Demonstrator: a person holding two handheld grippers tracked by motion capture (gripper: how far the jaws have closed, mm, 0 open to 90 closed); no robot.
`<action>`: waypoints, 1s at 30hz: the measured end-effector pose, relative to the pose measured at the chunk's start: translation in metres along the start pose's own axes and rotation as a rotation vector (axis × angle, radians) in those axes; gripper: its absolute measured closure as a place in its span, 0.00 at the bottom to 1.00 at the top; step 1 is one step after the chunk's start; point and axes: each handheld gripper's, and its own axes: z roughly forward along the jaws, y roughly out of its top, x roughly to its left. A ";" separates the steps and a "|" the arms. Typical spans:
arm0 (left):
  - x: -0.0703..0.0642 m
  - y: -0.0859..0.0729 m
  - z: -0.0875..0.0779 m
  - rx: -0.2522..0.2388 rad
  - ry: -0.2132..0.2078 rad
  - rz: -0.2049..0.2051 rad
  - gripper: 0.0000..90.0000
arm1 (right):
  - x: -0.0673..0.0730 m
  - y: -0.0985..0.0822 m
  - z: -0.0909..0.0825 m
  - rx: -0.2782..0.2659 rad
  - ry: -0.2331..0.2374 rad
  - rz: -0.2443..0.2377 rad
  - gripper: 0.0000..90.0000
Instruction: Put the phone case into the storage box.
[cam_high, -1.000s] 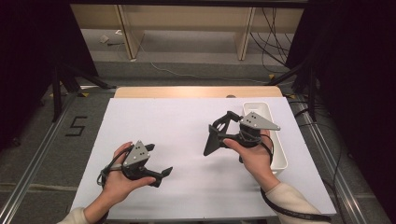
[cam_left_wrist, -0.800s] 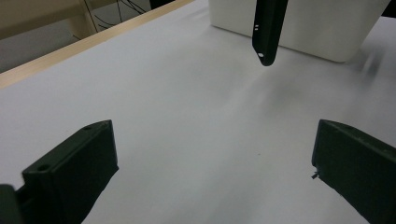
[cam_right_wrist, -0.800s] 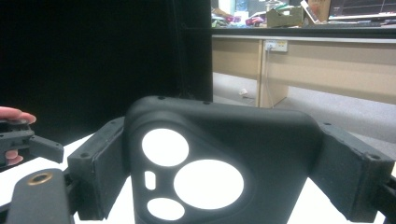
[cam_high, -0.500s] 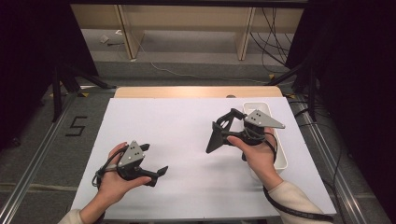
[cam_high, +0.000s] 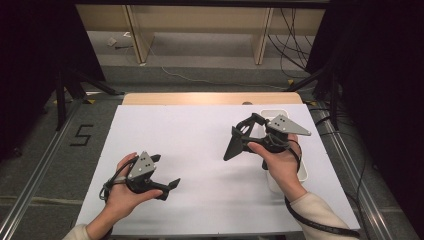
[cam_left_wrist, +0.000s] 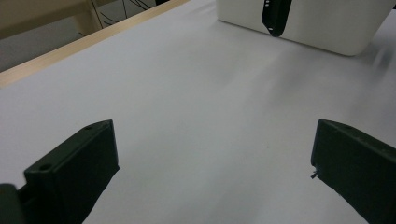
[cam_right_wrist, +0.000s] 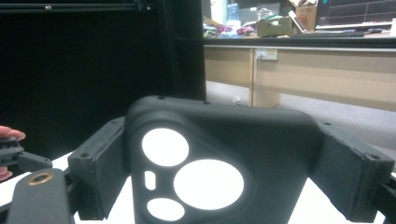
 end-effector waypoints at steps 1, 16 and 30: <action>0.000 0.000 0.000 -0.001 0.000 0.001 0.00 | -0.001 0.000 0.000 -0.001 -0.002 0.001 0.16; 0.000 0.000 0.001 -0.002 0.000 -0.002 0.00 | -0.005 0.004 -0.003 -0.016 -0.017 0.007 0.16; 0.000 0.000 0.001 -0.001 0.004 -0.001 0.01 | -0.011 0.010 -0.008 -0.032 -0.038 0.007 0.16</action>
